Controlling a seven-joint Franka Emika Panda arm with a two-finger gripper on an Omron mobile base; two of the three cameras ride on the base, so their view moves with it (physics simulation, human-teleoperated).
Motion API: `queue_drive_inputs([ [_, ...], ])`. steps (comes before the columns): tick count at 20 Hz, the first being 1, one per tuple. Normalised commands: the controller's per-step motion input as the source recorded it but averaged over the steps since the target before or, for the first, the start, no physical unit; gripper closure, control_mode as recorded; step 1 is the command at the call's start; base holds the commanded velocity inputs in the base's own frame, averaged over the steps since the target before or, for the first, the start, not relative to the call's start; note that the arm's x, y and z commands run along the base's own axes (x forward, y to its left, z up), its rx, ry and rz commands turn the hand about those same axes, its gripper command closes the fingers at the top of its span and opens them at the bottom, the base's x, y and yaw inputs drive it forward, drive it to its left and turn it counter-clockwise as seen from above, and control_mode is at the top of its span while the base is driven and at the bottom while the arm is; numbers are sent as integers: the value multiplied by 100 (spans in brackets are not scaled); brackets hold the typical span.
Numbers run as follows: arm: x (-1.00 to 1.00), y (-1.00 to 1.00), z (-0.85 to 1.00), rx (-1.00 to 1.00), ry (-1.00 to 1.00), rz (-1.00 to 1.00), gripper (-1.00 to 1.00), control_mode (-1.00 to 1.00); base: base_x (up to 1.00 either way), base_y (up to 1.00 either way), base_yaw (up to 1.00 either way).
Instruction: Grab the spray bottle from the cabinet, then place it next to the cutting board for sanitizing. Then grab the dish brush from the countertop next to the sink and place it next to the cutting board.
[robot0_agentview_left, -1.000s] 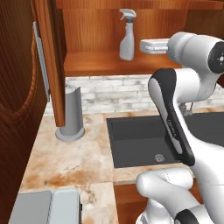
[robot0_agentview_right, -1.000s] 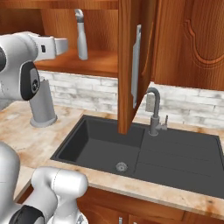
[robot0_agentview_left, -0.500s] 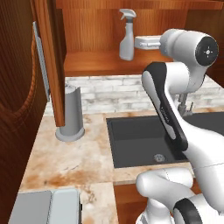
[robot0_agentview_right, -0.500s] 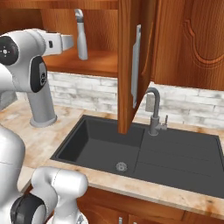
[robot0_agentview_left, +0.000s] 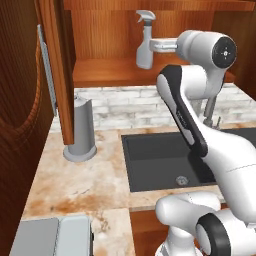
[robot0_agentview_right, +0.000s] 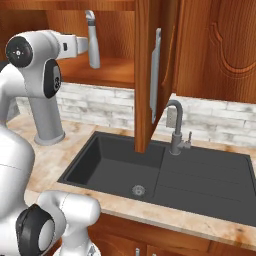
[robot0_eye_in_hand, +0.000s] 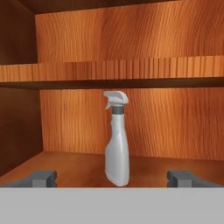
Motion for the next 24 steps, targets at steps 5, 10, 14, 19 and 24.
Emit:
queue_drive_inputs([
  [5,29,0,0,0,0,0,-100,-100,0,0,0],
  [10,42,0,0,0,0,0,-100,-100,0,0,0],
  [14,53,0,0,0,0,0,-100,-100,0,0,0],
  [19,45,0,0,0,-1,0,-100,-100,0,0,0],
  [24,30,0,-1,0,-1,0,-100,-100,0,0,0],
])
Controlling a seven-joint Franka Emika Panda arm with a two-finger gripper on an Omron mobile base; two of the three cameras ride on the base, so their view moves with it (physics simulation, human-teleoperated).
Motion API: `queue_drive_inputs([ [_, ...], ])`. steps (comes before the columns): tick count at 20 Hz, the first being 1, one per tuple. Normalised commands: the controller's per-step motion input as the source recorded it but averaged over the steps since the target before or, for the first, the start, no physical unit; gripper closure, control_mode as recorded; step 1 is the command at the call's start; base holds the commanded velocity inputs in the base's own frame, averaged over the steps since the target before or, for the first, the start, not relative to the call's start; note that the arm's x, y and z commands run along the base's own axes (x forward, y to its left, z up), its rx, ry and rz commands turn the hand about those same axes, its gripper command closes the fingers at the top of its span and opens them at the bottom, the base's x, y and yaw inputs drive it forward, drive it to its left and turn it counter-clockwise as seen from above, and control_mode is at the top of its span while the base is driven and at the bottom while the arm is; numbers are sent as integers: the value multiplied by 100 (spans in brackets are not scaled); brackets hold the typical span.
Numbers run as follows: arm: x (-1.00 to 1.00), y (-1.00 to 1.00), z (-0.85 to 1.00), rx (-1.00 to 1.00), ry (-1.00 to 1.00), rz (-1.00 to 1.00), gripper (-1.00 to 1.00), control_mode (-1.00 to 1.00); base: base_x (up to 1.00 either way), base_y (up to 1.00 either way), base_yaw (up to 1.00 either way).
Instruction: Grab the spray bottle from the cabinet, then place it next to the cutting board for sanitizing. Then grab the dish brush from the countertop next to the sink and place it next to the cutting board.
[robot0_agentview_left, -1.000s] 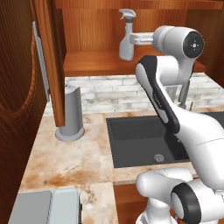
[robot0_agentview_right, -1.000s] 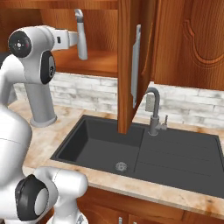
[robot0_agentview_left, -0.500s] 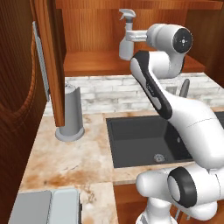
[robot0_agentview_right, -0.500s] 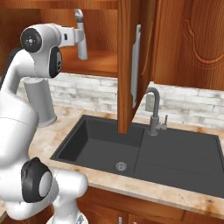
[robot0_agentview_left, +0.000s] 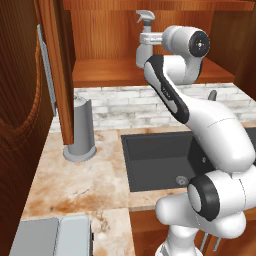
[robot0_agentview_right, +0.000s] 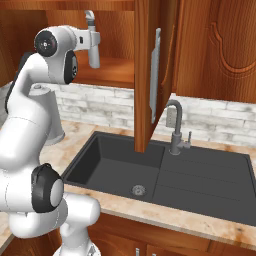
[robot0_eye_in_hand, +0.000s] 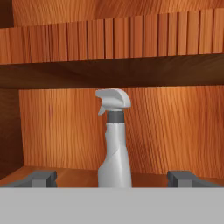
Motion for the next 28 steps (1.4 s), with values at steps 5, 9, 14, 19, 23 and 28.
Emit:
queue_drive_inputs([
  [5,55,0,-18,0,0,0,-100,-100,0,0,0],
  [9,55,0,-17,0,0,0,-100,-100,0,0,0],
  [14,39,0,-1,0,0,0,-100,-100,0,0,0],
  [19,39,0,0,0,0,0,-100,-100,0,0,0],
  [23,38,0,0,0,0,0,-100,-100,0,0,0],
  [28,26,0,0,0,0,0,-100,-100,0,0,0],
])
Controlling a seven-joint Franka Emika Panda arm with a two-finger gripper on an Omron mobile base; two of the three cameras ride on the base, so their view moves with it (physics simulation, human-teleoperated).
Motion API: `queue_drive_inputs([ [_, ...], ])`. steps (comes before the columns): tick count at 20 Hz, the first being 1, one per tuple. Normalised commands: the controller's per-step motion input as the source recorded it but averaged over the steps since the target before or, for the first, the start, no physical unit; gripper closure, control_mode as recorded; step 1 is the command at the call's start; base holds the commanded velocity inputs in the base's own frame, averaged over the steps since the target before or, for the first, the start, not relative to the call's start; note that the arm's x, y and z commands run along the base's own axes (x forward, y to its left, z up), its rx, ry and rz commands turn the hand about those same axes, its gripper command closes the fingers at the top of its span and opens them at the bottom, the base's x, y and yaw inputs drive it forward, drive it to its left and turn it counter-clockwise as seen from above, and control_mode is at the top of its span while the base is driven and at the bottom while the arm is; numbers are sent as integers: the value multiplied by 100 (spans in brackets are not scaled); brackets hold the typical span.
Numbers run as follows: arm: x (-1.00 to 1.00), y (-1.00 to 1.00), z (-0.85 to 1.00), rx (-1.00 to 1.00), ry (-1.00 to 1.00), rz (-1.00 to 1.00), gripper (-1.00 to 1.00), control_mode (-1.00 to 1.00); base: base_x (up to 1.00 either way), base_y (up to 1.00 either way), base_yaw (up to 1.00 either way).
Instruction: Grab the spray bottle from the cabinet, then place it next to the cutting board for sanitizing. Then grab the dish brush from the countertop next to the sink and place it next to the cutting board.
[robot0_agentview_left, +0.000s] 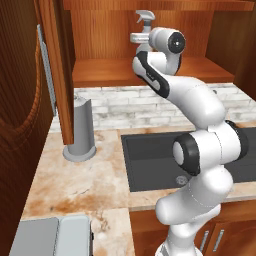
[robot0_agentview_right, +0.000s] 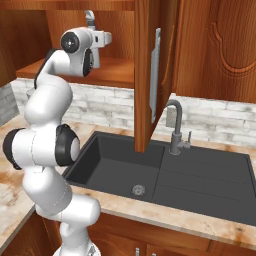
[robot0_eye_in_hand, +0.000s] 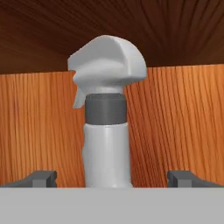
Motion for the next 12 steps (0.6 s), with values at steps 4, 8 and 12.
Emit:
queue_drive_inputs([
  [4,23,9,0,0,0,0,-100,-100,0,0,0],
  [8,23,2,0,0,0,0,-100,-100,0,0,0],
  [12,24,7,-1,0,0,0,100,-100,0,0,0],
])
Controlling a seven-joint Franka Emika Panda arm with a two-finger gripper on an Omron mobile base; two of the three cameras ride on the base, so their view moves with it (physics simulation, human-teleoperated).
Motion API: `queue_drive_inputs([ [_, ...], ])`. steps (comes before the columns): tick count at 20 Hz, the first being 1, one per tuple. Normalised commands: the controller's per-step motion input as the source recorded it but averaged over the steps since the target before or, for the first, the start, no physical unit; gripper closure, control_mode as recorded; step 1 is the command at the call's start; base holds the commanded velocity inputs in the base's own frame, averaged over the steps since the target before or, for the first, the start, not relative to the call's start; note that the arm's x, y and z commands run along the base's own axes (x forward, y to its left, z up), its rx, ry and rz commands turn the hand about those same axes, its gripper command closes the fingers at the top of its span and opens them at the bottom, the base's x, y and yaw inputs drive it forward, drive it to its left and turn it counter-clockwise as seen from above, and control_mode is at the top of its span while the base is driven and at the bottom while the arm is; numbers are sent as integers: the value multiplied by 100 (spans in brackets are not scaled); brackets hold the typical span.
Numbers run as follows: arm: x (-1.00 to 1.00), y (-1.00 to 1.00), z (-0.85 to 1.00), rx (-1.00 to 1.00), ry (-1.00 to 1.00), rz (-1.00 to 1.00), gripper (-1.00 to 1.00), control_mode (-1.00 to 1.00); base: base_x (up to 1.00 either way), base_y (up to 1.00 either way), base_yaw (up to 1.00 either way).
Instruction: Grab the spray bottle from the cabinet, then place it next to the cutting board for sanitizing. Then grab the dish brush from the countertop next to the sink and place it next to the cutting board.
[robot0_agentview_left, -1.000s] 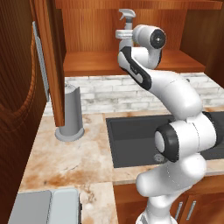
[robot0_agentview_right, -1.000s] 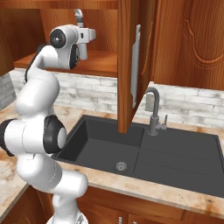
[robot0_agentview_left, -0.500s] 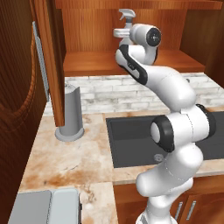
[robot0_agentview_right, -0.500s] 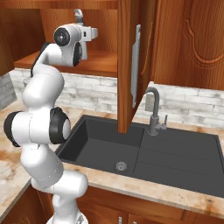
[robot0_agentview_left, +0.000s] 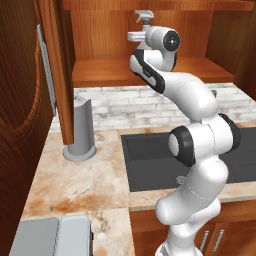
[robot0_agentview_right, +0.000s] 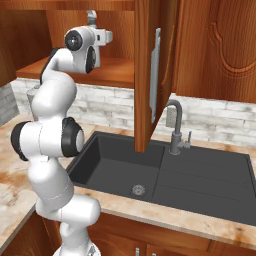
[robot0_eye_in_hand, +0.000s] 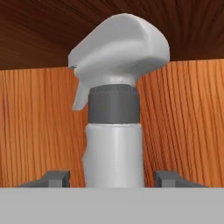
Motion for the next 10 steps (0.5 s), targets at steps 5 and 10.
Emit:
queue_drive_inputs([
  [5,0,0,0,0,1,0,100,-100,0,0,0],
  [10,-21,-2,0,17,0,-1,100,-100,0,0,0],
])
